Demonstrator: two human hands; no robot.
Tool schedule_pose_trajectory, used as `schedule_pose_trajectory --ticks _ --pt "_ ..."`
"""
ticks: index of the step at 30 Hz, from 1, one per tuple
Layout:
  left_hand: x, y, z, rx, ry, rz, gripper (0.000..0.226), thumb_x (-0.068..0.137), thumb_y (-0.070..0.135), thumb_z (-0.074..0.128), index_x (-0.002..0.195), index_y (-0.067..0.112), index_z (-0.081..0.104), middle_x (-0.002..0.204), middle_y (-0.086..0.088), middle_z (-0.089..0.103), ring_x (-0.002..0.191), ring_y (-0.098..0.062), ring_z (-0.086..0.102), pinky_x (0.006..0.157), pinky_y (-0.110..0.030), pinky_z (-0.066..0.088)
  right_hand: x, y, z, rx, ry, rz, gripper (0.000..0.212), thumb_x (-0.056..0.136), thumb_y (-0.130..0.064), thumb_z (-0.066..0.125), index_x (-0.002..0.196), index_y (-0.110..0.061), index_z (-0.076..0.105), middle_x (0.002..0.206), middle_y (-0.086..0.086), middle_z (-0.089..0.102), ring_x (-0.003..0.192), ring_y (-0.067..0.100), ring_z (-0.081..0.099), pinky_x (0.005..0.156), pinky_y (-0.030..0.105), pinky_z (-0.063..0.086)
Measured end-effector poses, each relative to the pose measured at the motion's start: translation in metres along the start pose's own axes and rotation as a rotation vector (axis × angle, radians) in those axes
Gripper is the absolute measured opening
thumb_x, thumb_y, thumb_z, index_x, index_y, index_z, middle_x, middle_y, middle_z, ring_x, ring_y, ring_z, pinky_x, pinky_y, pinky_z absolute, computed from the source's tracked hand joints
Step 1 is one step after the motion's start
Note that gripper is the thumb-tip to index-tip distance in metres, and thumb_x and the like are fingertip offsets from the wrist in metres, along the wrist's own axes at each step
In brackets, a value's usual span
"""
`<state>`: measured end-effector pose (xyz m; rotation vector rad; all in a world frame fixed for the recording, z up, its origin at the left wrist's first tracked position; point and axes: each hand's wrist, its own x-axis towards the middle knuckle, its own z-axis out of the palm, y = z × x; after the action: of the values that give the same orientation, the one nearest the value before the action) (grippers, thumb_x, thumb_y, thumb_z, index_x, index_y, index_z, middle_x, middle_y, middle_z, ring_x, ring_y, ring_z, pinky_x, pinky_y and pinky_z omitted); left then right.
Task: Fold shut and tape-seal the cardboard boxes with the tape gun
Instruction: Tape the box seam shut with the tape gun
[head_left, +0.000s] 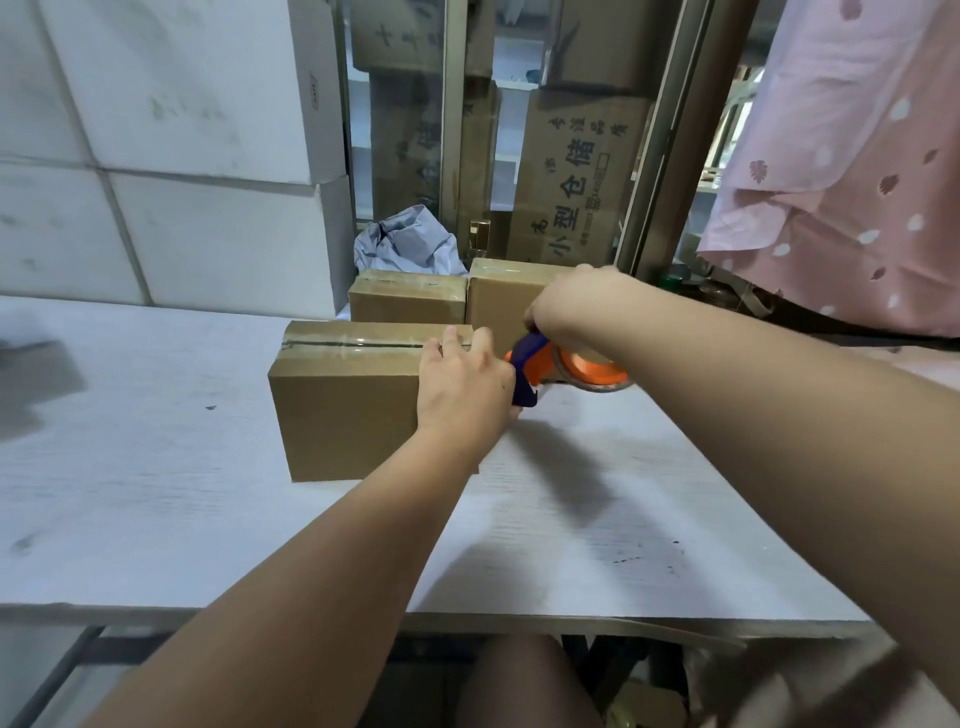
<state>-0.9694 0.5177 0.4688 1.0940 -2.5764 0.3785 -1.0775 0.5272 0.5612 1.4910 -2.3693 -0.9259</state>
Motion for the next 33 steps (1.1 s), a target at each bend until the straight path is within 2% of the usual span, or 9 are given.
schedule_pose_trajectory --ticks 4,7,12,15,19,23,27,30,33 --pt "0.001 0.0 0.0 -0.006 -0.023 -0.004 0.049 0.088 0.055 0.053 0.112 0.014 0.066 0.13 -0.008 0.045 0.133 -0.04 0.033 0.108 -0.048 0.026 0.001 0.012 0.012 0.071 -0.04 -0.1 0.027 0.09 -0.01 0.05 0.116 -0.007 0.055 0.101 0.009 0.06 0.076 0.02 0.047 0.076 0.019 0.052" --pt "0.0 0.0 -0.001 0.023 -0.04 -0.001 0.056 0.085 0.061 0.053 0.113 0.014 0.065 0.131 -0.009 0.043 0.134 -0.04 0.032 0.108 -0.048 0.026 0.008 0.019 0.022 0.09 -0.052 -0.106 0.034 0.09 -0.009 0.048 0.123 -0.014 0.057 0.106 0.01 0.061 0.087 0.022 0.052 0.088 0.033 0.049" --pt "-0.002 -0.002 -0.003 0.07 -0.042 0.029 0.068 0.08 0.068 0.052 0.123 0.015 0.054 0.133 -0.011 0.041 0.133 -0.04 0.032 0.107 -0.049 0.027 0.002 0.025 0.035 0.112 -0.12 -0.161 0.04 0.094 -0.008 0.047 0.133 -0.016 0.05 0.12 0.008 0.058 0.108 0.023 0.053 0.088 0.03 0.044" --pt "-0.001 -0.005 -0.004 0.098 -0.065 0.061 0.073 0.078 0.074 0.049 0.12 0.015 0.057 0.13 -0.009 0.044 0.132 -0.039 0.033 0.106 -0.048 0.029 -0.002 0.031 0.035 0.157 -0.163 -0.186 0.044 0.094 -0.004 0.045 0.136 -0.017 0.047 0.119 0.008 0.058 0.102 0.022 0.055 0.08 0.027 0.044" --pt "-0.002 -0.009 -0.007 0.1 -0.073 0.089 0.081 0.074 0.08 0.04 0.117 0.014 0.06 0.129 -0.006 0.046 0.13 -0.034 0.035 0.103 -0.044 0.032 -0.009 0.047 0.04 0.303 -0.325 -0.217 0.047 0.089 0.006 0.047 0.13 -0.018 0.048 0.098 0.008 0.063 0.078 0.02 0.058 0.068 0.031 0.052" --pt "-0.002 -0.01 -0.013 0.106 -0.049 0.111 0.089 0.068 0.088 0.032 0.104 0.015 0.067 0.114 -0.003 0.05 0.113 -0.027 0.045 0.079 -0.035 0.038 -0.015 0.062 0.067 0.596 -0.484 -0.164 0.045 0.084 0.02 0.044 0.112 -0.013 0.053 0.092 0.006 0.064 0.082 0.022 0.063 0.088 0.049 0.053" --pt "0.003 -0.009 -0.025 0.172 -0.104 0.137 0.086 0.068 0.088 0.028 0.094 0.015 0.065 0.095 -0.002 0.042 0.095 -0.023 0.05 0.049 -0.027 0.025 -0.016 0.066 0.088 0.75 -0.534 -0.13 0.04 0.081 0.024 0.044 0.1 -0.008 0.058 0.096 0.01 0.063 0.077 0.023 0.063 0.077 0.045 0.054" --pt "0.008 -0.009 -0.03 0.212 -0.127 0.151 0.079 0.075 0.083 0.029 0.096 0.014 0.064 0.095 -0.003 0.042 0.079 -0.021 0.045 0.045 -0.027 0.022 -0.015 0.068 0.098 0.771 -0.58 -0.124 0.041 0.08 0.023 0.042 0.101 -0.007 0.059 0.094 0.01 0.064 0.076 0.025 0.064 0.069 0.042 0.055" --pt "0.009 -0.009 -0.029 0.244 -0.097 0.156 0.073 0.083 0.076 0.029 0.103 0.015 0.064 0.104 -0.004 0.049 0.079 -0.021 0.045 0.045 -0.027 0.022 -0.016 0.07 0.111 0.899 -0.607 -0.083 0.037 0.077 0.021 0.04 0.102 0.002 0.06 0.086 0.017 0.065 0.072 0.031 0.065 0.059 0.032 0.054"
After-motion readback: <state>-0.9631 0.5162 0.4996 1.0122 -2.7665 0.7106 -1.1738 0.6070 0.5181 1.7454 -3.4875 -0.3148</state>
